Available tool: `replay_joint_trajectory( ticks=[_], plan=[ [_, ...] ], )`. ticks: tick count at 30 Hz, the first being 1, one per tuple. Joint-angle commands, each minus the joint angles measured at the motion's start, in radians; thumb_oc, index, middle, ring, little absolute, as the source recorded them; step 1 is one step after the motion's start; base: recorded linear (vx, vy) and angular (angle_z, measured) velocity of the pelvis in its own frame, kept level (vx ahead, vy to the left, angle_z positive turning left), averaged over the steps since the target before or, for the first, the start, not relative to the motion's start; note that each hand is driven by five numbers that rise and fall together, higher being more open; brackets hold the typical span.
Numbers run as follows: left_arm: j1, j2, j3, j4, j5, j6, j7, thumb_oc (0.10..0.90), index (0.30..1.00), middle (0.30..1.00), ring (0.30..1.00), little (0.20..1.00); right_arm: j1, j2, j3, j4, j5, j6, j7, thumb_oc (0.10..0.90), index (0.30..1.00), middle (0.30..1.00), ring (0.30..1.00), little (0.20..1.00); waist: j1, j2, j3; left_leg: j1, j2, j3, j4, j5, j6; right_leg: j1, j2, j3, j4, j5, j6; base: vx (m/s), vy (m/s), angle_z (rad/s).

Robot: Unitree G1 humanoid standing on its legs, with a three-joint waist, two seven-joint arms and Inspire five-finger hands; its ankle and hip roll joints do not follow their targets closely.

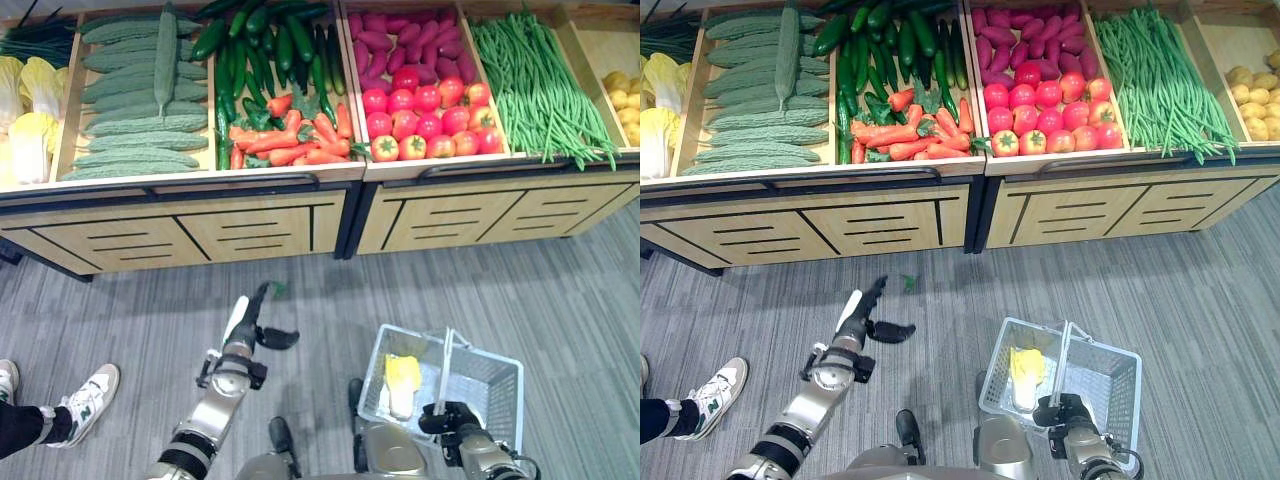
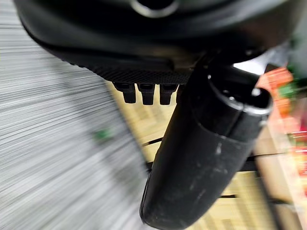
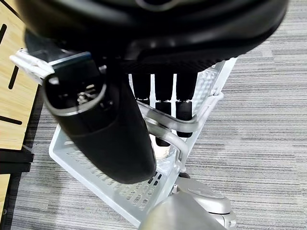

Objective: Get the vegetables into the basket

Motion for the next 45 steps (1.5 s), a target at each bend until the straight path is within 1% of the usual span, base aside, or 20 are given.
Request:
replay_joint_trajectory(
  ticks=[1, 4, 5, 9, 11, 15, 16, 18, 19, 20, 21, 24, 25, 26, 31, 35, 36, 45],
  plan=[
    [-0.181, 0.125, 0.054, -0.025, 0.138, -0.081, 0.101, 0.900, 1.000, 1.000, 1.000, 1.000, 0.027, -0.025, 0.028, 0.014, -0.033, -0.017, 0.008, 0.400, 0.300, 0.300, 0.300, 0.300, -0.024, -0.053, -0.048, -0.047, 0.052, 0.012, -0.004, 0.031, -0.052, 0.012, -0.099, 0.065, 0.022, -0.026, 0.131, 0.00, 0.016, -0.05],
    [-0.288, 0.205, 0.046, 0.003, 0.240, -0.056, 0.154, 0.900, 1.000, 1.000, 1.000, 1.000, 0.023, -0.038, 0.036, 0.018, -0.040, -0.024, 0.008, 0.400, 0.300, 0.300, 0.300, 0.300, -0.043, -0.046, -0.049, -0.054, 0.052, 0.027, -0.004, 0.033, -0.056, -0.004, -0.096, 0.076, 0.016, -0.015, 0.136, -0.02, 0.017, -0.12],
    [-0.291, 0.205, 0.045, 0.005, 0.241, -0.056, 0.155, 0.900, 1.000, 1.000, 1.000, 1.000, 0.022, -0.037, 0.035, 0.018, -0.040, -0.024, 0.008, 0.400, 0.300, 0.300, 0.300, 0.300, -0.041, -0.046, -0.048, -0.055, 0.052, 0.028, -0.004, 0.033, -0.056, -0.005, -0.096, 0.077, 0.016, -0.015, 0.136, -0.02, 0.016, -0.20],
    [-0.430, 0.283, 0.017, 0.086, 0.317, -0.014, 0.226, 0.900, 1.000, 1.000, 1.000, 1.000, 0.017, -0.060, 0.047, 0.020, -0.047, -0.029, 0.002, 0.400, 0.300, 0.300, 0.300, 0.300, -0.065, -0.033, -0.041, -0.088, 0.049, 0.046, -0.004, 0.045, -0.060, -0.050, -0.097, 0.089, 0.016, 0.003, 0.142, -0.05, 0.020, -0.10],
    [-0.474, 0.310, 0.003, 0.124, 0.338, 0.009, 0.238, 0.900, 1.000, 1.000, 1.000, 1.000, 0.006, -0.067, 0.052, 0.019, -0.047, -0.029, -0.002, 0.400, 0.300, 0.300, 0.300, 0.300, -0.071, -0.024, -0.036, -0.120, 0.045, 0.051, -0.004, 0.053, -0.061, -0.085, -0.098, 0.097, 0.015, 0.014, 0.147, -0.08, 0.026, -0.23],
    [-0.523, 0.338, 0.022, 0.224, 0.317, 0.048, 0.263, 0.900, 1.000, 1.000, 1.000, 1.000, 0.012, -0.068, 0.049, 0.022, -0.038, -0.021, -0.002, 0.400, 0.300, 0.300, 0.300, 0.300, -0.073, -0.007, -0.040, -0.166, 0.042, 0.057, -0.004, 0.067, -0.067, -0.128, -0.100, 0.098, 0.008, 0.031, 0.149, 0.01, 0.025, -0.19],
    [-0.560, 0.380, 0.008, 0.270, 0.320, 0.060, 0.257, 0.900, 1.000, 1.000, 1.000, 1.000, 0.014, -0.072, 0.060, 0.022, -0.035, -0.022, 0.003, 0.400, 0.300, 0.300, 0.300, 0.300, -0.079, -0.001, -0.037, -0.177, 0.044, 0.061, -0.004, 0.071, -0.070, -0.141, -0.101, 0.101, 0.006, 0.035, 0.149, 0.06, 0.018, -0.08],
    [-0.618, 0.428, -0.027, 0.341, 0.321, 0.065, 0.246, 0.900, 1.000, 1.000, 1.000, 1.000, 0.010, -0.075, 0.073, 0.024, -0.038, -0.023, 0.008, 0.400, 0.300, 0.300, 0.300, 0.300, -0.085, 0.002, -0.034, -0.198, 0.044, 0.062, -0.004, 0.078, -0.073, -0.162, -0.102, 0.101, 0.005, 0.042, 0.151, 0.04, 0.012, -0.02],
    [-0.667, 0.451, -0.062, 0.380, 0.321, 0.070, 0.239, 0.900, 1.000, 1.000, 1.000, 1.000, 0.008, -0.081, 0.083, 0.024, -0.041, -0.024, 0.009, 0.400, 0.300, 0.300, 0.300, 0.300, -0.088, 0.005, -0.031, -0.217, 0.043, 0.060, -0.004, 0.083, -0.075, -0.177, -0.103, 0.102, 0.004, 0.046, 0.153, 0.06, 0.013, 0.03],
    [-0.739, 0.494, -0.118, 0.438, 0.336, 0.075, 0.234, 0.900, 1.000, 1.000, 1.000, 1.000, 0.001, -0.086, 0.096, 0.026, -0.038, -0.028, 0.009, 0.400, 0.300, 0.300, 0.300, 0.300, -0.092, 0.008, -0.026, -0.237, 0.046, 0.060, -0.004, 0.087, -0.077, -0.197, -0.099, 0.106, 0.003, 0.052, 0.153, 0.09, 0.024, 0.06],
    [-0.770, 0.520, -0.138, 0.490, 0.327, 0.074, 0.231, 0.900, 1.000, 1.000, 1.000, 1.000, -0.007, -0.092, 0.109, 0.029, -0.040, -0.029, 0.011, 0.400, 0.300, 0.300, 0.300, 0.300, -0.094, 0.011, -0.022, -0.245, 0.047, 0.062, -0.004, 0.089, -0.079, -0.207, -0.096, 0.111, 0.000, 0.057, 0.154, 0.10, 0.013, 0.01],
    [-0.784, 0.524, -0.151, 0.471, 0.331, 0.078, 0.231, 0.900, 1.000, 1.000, 1.000, 1.000, -0.009, -0.090, 0.112, 0.029, -0.041, -0.029, 0.010, 0.400, 0.300, 0.300, 0.300, 0.300, -0.092, 0.010, -0.020, -0.249, 0.048, 0.064, -0.004, 0.088, -0.079, -0.212, -0.093, 0.114, -0.001, 0.058, 0.154, 0.08, 0.004, -0.07],
    [-0.812, 0.551, -0.180, 0.552, 0.329, 0.081, 0.215, 0.900, 1.000, 1.000, 1.000, 1.000, -0.018, -0.094, 0.119, 0.031, -0.041, -0.028, 0.009, 0.400, 0.300, 0.300, 0.300, 0.300, -0.095, 0.007, -0.011, -0.241, 0.054, 0.076, -0.004, 0.084, -0.081, -0.215, -0.087, 0.123, -0.001, 0.058, 0.156, 0.11, 0.041, -0.09],
    [-0.820, 0.552, -0.191, 0.570, 0.329, 0.082, 0.211, 0.900, 1.000, 1.000, 1.000, 1.000, -0.021, -0.092, 0.122, 0.035, -0.042, -0.028, 0.011, 0.400, 0.300, 0.300, 0.300, 0.300, -0.097, 0.005, -0.010, -0.238, 0.055, 0.084, -0.004, 0.083, -0.082, -0.219, -0.085, 0.128, -0.001, 0.059, 0.157, 0.13, 0.051, -0.14],
    [-0.848, 0.554, -0.202, 0.587, 0.325, 0.079, 0.216, 0.900, 1.000, 1.000, 1.000, 1.000, -0.030, -0.092, 0.129, 0.047, -0.044, -0.028, 0.015, 0.400, 0.300, 0.300, 0.300, 0.300, -0.098, 0.005, -0.012, -0.233, 0.054, 0.090, -0.004, 0.074, -0.084, -0.221, -0.084, 0.127, -0.001, 0.052, 0.161, 0.05, 0.016, -0.09],
    [-0.852, 0.571, -0.182, 0.591, 0.295, 0.069, 0.244, 0.900, 1.000, 1.000, 1.000, 1.000, -0.039, -0.090, 0.138, 0.052, -0.051, -0.032, 0.012, 0.400, 0.300, 0.300, 0.300, 0.300, -0.098, 0.003, -0.025, -0.229, 0.056, 0.095, -0.004, 0.074, -0.085, -0.223, -0.081, 0.131, -0.001, 0.055, 0.161, 0.05, 0.005, -0.05],
    [-0.854, 0.582, -0.167, 0.586, 0.272, 0.061, 0.264, 0.900, 1.000, 1.000, 1.000, 1.000, -0.040, -0.088, 0.149, 0.047, -0.059, -0.035, 0.013, 0.400, 0.300, 0.300, 0.300, 0.300, -0.098, 0.002, -0.029, -0.217, 0.057, 0.100, -0.004, 0.067, -0.086, -0.217, -0.078, 0.132, -0.001, 0.050, 0.162, 0.02, 0.001, -0.07],
    [-0.880, 0.598, -0.175, 0.613, 0.243, 0.054, 0.270, 0.900, 1.000, 1.000, 1.000, 1.000, -0.046, -0.091, 0.163, 0.054, -0.076, -0.031, 0.011, 0.400, 0.300, 0.300, 0.300, 0.300, -0.104, 0.002, -0.035, -0.209, 0.056, 0.114, -0.004, 0.063, -0.085, -0.220, -0.075, 0.140, -0.001, 0.050, 0.163, 0.02, 0.016, -0.08]
  ],
)
